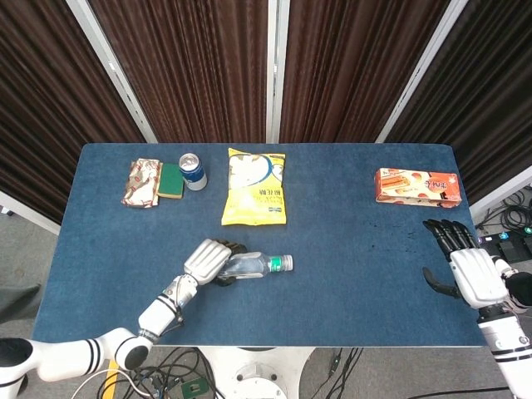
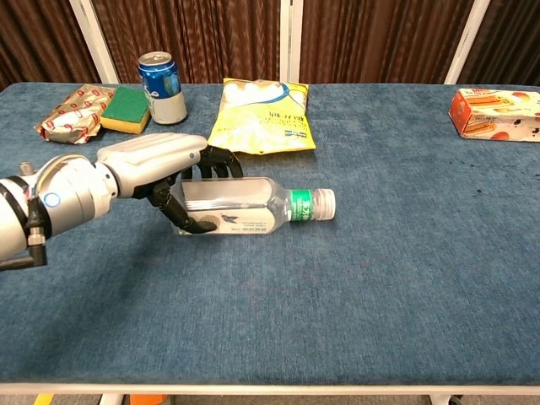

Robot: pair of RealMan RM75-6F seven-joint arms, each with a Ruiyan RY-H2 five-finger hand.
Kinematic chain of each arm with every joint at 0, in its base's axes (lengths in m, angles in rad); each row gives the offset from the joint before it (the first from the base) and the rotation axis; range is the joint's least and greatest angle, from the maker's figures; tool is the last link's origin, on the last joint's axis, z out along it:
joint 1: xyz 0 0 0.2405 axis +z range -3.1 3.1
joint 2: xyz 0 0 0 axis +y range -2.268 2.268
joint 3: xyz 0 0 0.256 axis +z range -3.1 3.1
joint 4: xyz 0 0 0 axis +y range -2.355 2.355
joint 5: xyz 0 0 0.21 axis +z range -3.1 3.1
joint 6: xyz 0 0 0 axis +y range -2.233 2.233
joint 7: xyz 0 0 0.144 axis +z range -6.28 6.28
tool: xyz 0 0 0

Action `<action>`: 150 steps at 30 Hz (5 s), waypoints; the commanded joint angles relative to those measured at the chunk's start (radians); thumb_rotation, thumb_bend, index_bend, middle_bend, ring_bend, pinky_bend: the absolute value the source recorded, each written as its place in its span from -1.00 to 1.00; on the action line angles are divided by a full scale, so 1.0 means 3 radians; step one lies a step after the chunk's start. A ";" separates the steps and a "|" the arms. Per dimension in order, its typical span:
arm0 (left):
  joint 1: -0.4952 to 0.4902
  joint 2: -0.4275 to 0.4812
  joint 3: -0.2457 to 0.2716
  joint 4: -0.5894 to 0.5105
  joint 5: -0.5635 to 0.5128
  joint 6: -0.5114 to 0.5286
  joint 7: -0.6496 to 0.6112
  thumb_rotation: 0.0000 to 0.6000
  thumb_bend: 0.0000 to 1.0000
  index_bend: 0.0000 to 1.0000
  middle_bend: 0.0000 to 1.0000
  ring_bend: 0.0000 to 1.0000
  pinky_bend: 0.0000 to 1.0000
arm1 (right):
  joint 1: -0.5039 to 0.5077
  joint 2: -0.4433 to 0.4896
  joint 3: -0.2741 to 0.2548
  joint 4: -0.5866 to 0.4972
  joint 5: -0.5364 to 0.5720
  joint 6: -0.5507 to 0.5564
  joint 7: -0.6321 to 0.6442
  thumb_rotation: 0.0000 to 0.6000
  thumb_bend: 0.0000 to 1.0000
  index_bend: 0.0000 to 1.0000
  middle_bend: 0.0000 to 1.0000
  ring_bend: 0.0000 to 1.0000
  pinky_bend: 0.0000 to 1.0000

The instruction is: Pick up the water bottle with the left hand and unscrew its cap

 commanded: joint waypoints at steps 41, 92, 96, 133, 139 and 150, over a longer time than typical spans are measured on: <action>0.0121 -0.0490 0.0250 0.0713 0.1113 0.1320 -0.1947 1.00 -0.30 -0.03 -0.02 -0.10 0.05 | 0.1308 0.0030 0.0189 -0.0614 0.0241 -0.1656 0.0741 1.00 -0.80 -0.40 -0.86 -1.00 -1.00; 0.0074 -0.0586 0.0273 0.0818 0.1100 0.1345 -0.1874 1.00 -0.30 -0.03 -0.02 -0.10 0.02 | 0.1405 0.0062 0.0104 -0.0698 0.0075 -0.1548 0.0825 1.00 -0.80 -0.46 -0.88 -1.00 -1.00; 0.0073 -0.0587 0.0281 0.0819 0.1108 0.1351 -0.1880 1.00 -0.30 -0.03 -0.02 -0.10 0.02 | 0.1388 0.0078 0.0094 -0.0718 0.0032 -0.1493 0.0822 1.00 -0.80 -0.46 -0.88 -1.00 -1.00; 0.0053 -0.0556 0.0267 0.0778 0.1129 0.1392 -0.1844 1.00 -0.30 -0.03 -0.02 -0.10 0.02 | 0.1394 0.0059 0.0047 -0.0664 0.0139 -0.1514 0.0759 1.00 -0.80 -0.46 -0.88 -1.00 -1.00; 0.0050 -0.0550 0.0265 0.0771 0.1122 0.1384 -0.1840 1.00 -0.30 -0.03 -0.02 -0.10 0.02 | 0.1392 0.0061 0.0041 -0.0677 0.0141 -0.1518 0.0740 1.00 -0.80 -0.46 -0.88 -1.00 -1.00; 0.0053 -0.0560 0.0268 0.0781 0.1111 0.1377 -0.1834 1.00 -0.30 -0.03 -0.02 -0.10 0.02 | 0.1381 0.0088 0.0036 -0.0721 0.0088 -0.1477 0.0726 1.00 -0.80 -0.46 -0.88 -1.00 -1.00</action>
